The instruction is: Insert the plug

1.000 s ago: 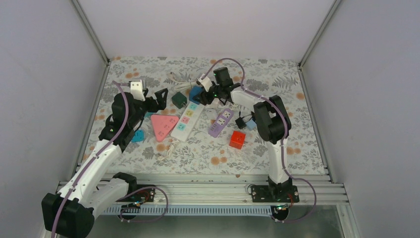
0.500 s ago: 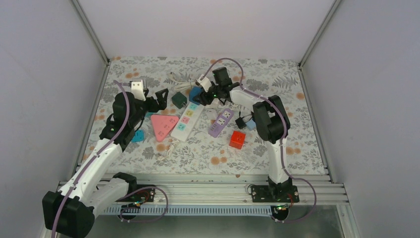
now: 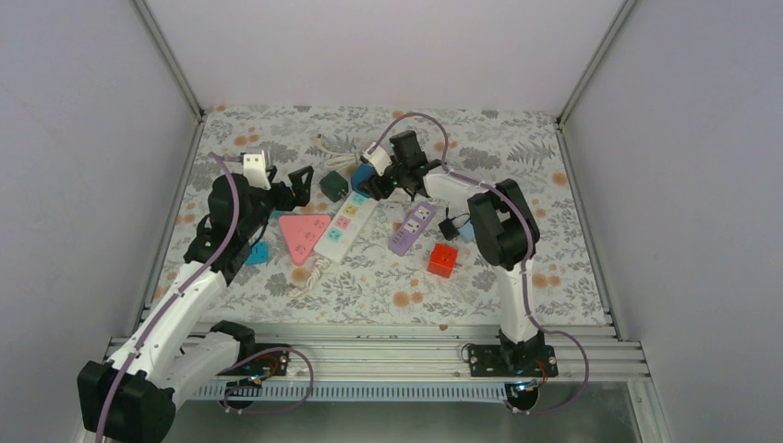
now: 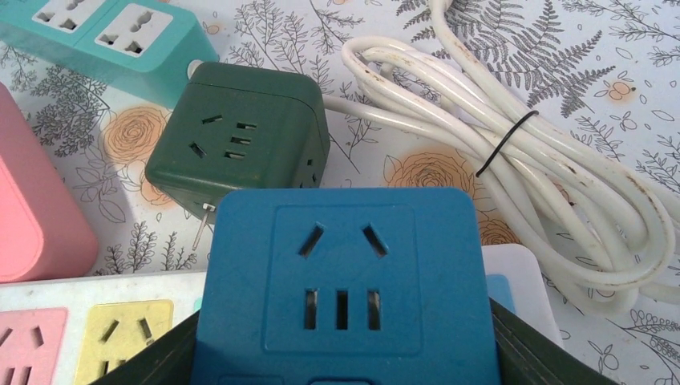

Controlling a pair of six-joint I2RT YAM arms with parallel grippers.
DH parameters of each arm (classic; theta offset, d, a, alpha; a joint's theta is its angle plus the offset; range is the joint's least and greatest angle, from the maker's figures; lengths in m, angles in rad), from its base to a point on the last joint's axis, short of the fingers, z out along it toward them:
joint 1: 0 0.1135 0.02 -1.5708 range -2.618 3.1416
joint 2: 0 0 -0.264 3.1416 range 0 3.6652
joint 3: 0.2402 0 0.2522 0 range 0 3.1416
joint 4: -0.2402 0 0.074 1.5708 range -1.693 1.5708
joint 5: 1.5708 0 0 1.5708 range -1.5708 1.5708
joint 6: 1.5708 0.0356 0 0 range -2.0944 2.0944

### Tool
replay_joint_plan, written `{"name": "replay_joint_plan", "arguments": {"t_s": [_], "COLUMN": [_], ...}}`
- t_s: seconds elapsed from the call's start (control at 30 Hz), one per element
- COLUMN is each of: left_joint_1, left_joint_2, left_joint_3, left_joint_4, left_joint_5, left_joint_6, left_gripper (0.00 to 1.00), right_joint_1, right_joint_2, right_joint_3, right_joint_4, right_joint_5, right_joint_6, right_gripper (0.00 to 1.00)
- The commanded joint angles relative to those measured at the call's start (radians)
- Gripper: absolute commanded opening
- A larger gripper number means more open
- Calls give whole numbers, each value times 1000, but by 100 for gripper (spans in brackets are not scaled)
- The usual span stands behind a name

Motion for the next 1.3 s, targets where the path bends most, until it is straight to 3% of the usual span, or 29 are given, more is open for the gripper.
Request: {"name": "replay_joint_plan", "arguments": {"t_s": [0.0, 0.33, 0.4, 0.63, 0.73, 0.77, 0.9, 1.1, 1.27], "left_joint_1": [2, 2, 1, 2, 3, 2, 1, -1, -3], "left_joint_2": [6, 7, 16, 81, 109, 120, 167, 146, 8], "left_joint_3": [16, 9, 16, 95, 126, 136, 183, 190, 148], "left_joint_4": [-3, -6, -15, -116, -150, -161, -204, -208, -201], "left_joint_5": [-1, 1, 4, 32, 32, 39, 44, 104, 130], "left_joint_6": [2, -25, -33, -11, -3, -1, 6, 9, 33], "left_gripper": [100, 100, 100, 100, 100, 100, 100, 100, 100], "right_joint_1": [8, 2, 0, -3, -3, -2, -5, -9, -32], "right_joint_2": [60, 8, -4, -149, -169, -181, -283, -480, -571], "right_joint_3": [-95, -154, -150, -107, -116, -117, -176, -294, -372], "right_joint_4": [-143, -159, -151, -15, 11, 13, 80, 89, -97], "right_joint_5": [103, 162, 159, 18, -13, -23, -42, 108, 280], "right_joint_6": [65, 88, 101, 140, 136, 140, 201, 449, 623], "right_gripper": [27, 29, 33, 69, 96, 100, 100, 100, 98]}}
